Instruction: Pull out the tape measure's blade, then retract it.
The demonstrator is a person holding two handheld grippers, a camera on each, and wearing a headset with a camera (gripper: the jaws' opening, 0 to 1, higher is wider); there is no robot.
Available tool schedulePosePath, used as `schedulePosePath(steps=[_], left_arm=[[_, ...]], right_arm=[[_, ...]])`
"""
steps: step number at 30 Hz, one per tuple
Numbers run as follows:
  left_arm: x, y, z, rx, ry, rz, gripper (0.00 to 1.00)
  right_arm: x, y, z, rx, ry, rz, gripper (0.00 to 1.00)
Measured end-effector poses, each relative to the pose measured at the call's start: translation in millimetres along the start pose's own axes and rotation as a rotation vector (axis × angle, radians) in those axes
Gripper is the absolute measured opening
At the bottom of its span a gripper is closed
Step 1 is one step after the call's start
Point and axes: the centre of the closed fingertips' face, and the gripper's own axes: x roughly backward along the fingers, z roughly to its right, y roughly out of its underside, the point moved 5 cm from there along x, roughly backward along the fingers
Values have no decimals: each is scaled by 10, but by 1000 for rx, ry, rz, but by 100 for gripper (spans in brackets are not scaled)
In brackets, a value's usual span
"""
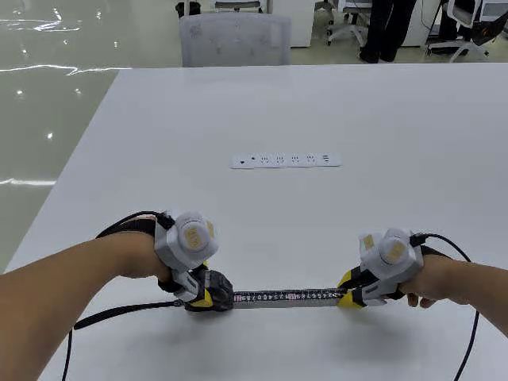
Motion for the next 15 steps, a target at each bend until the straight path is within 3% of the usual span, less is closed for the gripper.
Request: schedulePosePath(steps=[15], left_arm=[[-2,-4,1,0,0,0,30]], right_arm=[[58,75,19,-6,0,-8,13]])
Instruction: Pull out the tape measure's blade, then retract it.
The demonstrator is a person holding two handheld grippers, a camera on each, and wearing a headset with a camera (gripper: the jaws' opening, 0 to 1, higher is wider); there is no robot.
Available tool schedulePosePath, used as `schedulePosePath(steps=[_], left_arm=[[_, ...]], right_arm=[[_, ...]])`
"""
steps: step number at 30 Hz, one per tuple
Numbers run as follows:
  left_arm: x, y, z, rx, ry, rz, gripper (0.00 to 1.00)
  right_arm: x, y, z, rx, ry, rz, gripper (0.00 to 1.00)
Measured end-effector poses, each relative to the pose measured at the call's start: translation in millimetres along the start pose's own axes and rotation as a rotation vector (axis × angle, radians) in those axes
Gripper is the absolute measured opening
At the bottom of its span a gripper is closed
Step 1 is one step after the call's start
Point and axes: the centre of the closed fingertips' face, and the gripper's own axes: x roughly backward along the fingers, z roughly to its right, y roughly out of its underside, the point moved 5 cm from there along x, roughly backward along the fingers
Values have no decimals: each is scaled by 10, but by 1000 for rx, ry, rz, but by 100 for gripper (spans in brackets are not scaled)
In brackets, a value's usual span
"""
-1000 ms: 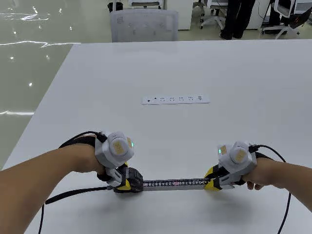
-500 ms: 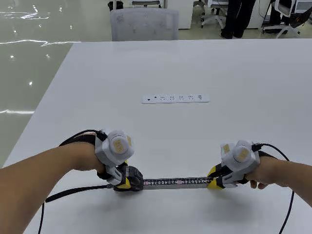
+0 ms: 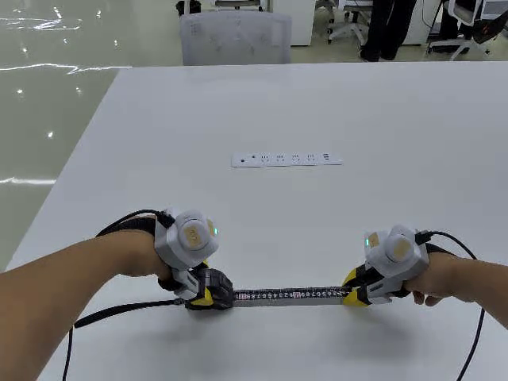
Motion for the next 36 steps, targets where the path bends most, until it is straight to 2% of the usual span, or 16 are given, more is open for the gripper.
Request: schedulePosePath(steps=[20,36], left_arm=[[-3,10,1,1,-1,-2,30],[-3,7,5,0,-3,0,30]], right_arm=[[71,107,11,-13,10,-8,13],[75,106,17,-6,6,-19,13]])
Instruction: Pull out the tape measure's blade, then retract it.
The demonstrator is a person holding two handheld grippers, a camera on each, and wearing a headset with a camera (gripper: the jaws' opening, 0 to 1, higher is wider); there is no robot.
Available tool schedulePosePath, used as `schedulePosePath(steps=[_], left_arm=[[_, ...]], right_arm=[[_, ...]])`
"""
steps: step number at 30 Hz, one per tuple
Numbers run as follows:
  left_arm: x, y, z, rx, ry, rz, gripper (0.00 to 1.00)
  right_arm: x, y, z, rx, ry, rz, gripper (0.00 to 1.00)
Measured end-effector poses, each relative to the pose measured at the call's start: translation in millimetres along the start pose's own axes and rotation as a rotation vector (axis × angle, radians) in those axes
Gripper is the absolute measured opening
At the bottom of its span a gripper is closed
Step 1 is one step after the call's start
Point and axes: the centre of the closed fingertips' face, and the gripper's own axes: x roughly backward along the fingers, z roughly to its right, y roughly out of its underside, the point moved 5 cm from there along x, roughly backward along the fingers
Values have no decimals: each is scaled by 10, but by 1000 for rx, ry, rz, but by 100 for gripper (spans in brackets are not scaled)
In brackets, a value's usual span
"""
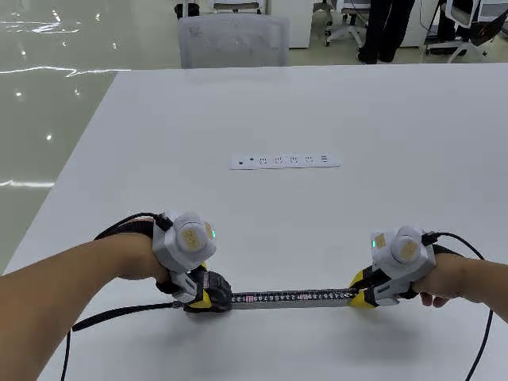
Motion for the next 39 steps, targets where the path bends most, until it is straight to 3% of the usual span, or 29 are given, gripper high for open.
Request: schedulePosePath(steps=[24,29,31,37,39], left_arm=[[5,-9,10,-5,-5,5,31],[12,8,2,0,-17,72,31],[7,5,1,-7,-23,78,31],[13,7,-10,5,-36,66,33],[23,50,-49,22,-65,56,38]], right_arm=[[1,-19,0,4,-14,-20,14],[-12,-53,2,19,-16,-50,14],[-15,-56,0,36,-19,-67,14],[-17,-65,10,40,-17,-97,15],[-11,-61,28,33,2,-99,17]])
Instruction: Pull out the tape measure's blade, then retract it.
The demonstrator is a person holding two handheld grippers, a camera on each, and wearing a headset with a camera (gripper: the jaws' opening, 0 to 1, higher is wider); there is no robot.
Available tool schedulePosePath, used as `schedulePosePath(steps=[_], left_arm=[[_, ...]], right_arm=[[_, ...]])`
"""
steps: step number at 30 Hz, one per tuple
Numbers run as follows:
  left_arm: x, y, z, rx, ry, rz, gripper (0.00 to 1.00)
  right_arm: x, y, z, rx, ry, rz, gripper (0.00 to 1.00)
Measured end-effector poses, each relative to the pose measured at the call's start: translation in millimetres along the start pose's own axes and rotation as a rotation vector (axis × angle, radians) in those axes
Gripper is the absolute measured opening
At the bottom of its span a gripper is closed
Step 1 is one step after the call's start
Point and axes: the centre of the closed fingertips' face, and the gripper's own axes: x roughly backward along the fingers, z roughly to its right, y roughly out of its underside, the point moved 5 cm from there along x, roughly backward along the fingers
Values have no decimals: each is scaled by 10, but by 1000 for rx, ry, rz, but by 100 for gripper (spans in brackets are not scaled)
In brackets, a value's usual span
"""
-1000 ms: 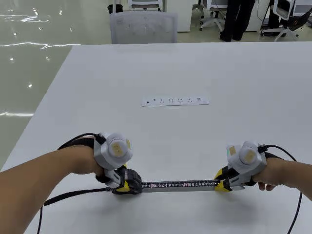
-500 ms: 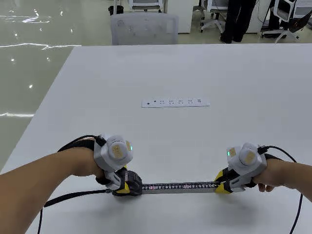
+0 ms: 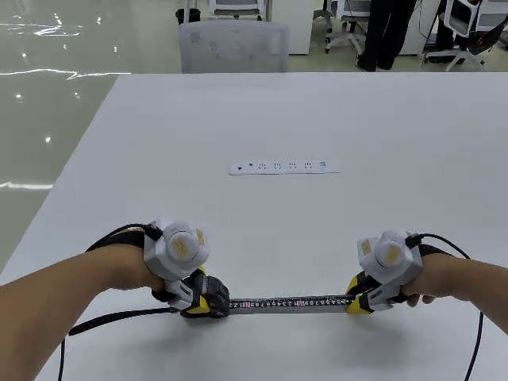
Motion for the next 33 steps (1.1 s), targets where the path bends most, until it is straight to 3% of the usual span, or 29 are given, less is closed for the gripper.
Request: schedulePosePath(steps=[3,6,8,9,11,12,14,15,16,19,23,25,27,28,30,33], left_arm=[[29,69,-44,30,-21,-2,45],[67,100,-79,85,-44,27,50],[104,91,-106,143,-76,68,60],[116,72,-132,155,-98,96,71],[166,25,-148,162,-133,156,85],[197,11,-147,168,-150,183,89],[228,31,-162,184,-179,198,93],[242,47,-161,224,-193,217,100],[266,86,-154,251,-201,206,99],[298,156,-140,297,-229,246,100],[341,318,-54,373,-231,258,100],[387,364,-21,402,-241,286,100],[451,390,62,441,-225,313,100],[481,398,80,454,-232,334,100],[556,502,44,462,-308,343,100],[661,597,65,566,-328,400,100]], right_arm=[[13,0,31,11,26,3,25],[62,-17,54,-17,48,25,30],[100,-25,53,-85,57,49,32],[113,-9,45,-122,57,42,35],[148,-4,40,-126,69,50,42],[172,0,18,-150,75,59,44],[210,-24,-26,-172,71,85,47],[239,-44,-57,-181,76,109,49],[251,-38,-64,-182,83,114,50],[289,-8,-113,-201,99,123,55],[355,28,-153,-249,148,157,64],[405,47,-188,-282,168,181,67],[478,65,-159,-299,238,230,65],[513,50,-182,-323,246,262,65],[594,65,-213,-357,283,304,70],[687,96,-277,-385,324,361,75]])
